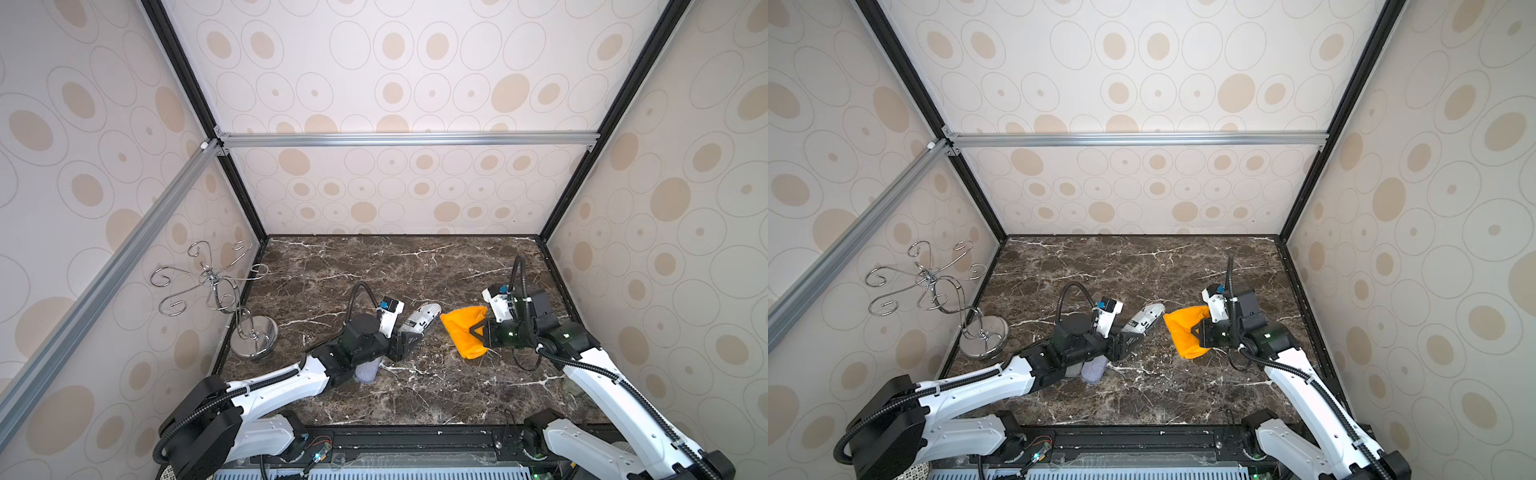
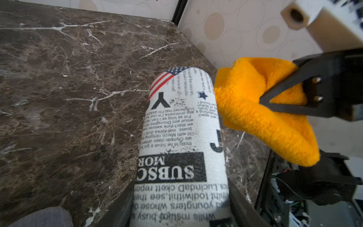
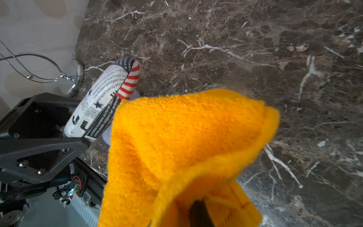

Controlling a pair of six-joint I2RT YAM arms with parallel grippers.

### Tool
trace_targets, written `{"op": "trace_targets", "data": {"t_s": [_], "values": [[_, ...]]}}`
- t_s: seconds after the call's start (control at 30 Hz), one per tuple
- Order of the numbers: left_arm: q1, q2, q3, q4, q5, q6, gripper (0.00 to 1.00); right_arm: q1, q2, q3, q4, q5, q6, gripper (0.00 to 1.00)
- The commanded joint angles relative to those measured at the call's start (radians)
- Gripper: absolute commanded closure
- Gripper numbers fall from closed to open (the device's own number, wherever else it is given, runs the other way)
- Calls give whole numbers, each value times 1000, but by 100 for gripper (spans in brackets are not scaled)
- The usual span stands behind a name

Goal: Wipe the eyeglass case
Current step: Wipe the dirt from the eyeglass case.

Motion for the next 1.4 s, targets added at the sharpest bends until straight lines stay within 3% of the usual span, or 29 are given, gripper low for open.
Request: {"op": "trace_targets", "data": {"t_s": [0.0,0.3,0.57,0.73,0.87,1.1,1.27,1.37], "values": [[37,16,22,215,236,-189,53,1,-38,-48,187,-111,77,100],[43,98,29,463,313,-339,53,1,-81,-150,563,-130,281,100],[42,148,9,586,325,-415,53,21,-16,-144,706,-220,360,100],[43,150,33,541,295,-378,54,194,20,-93,591,-144,256,100],[43,145,43,498,270,-343,54,271,28,-98,562,-135,245,100],[42,127,-5,454,252,-293,54,279,-101,-104,501,15,229,100],[44,106,-48,457,272,-284,54,266,-148,-37,353,217,185,100],[43,87,-51,417,273,-262,54,252,-159,-28,346,238,186,100]]}}
